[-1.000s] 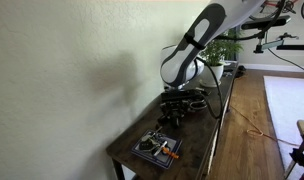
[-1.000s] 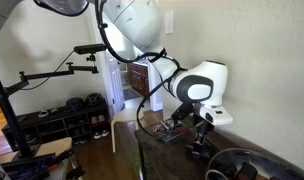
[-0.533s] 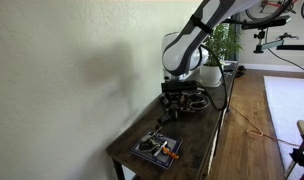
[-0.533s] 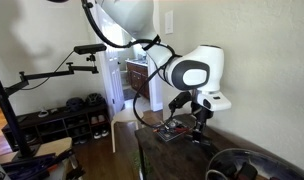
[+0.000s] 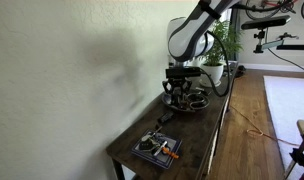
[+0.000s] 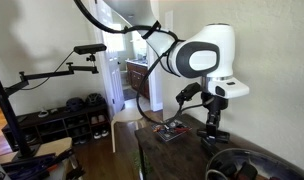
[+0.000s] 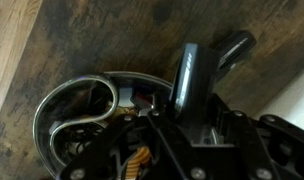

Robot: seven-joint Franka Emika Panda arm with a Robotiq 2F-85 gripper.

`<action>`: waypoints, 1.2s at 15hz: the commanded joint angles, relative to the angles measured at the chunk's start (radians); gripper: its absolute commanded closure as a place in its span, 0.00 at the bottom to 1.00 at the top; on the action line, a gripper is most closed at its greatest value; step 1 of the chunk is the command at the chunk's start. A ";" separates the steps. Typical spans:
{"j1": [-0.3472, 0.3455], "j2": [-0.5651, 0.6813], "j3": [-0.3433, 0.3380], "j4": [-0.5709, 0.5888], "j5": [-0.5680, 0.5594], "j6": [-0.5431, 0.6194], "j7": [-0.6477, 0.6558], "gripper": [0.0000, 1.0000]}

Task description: Take the object and put it on the tray

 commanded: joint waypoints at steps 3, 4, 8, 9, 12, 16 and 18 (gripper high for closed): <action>-0.012 -0.007 -0.032 -0.005 -0.031 0.057 0.016 0.79; -0.017 0.003 -0.035 0.003 -0.031 0.067 0.013 0.79; -0.036 0.045 -0.045 0.050 -0.031 0.075 0.008 0.79; -0.042 0.058 -0.045 0.065 -0.029 0.074 0.007 0.79; -0.062 0.113 -0.047 0.125 -0.022 0.065 -0.002 0.79; -0.083 0.186 -0.044 0.204 -0.011 0.057 -0.011 0.79; -0.092 0.221 -0.041 0.240 -0.005 0.057 -0.015 0.79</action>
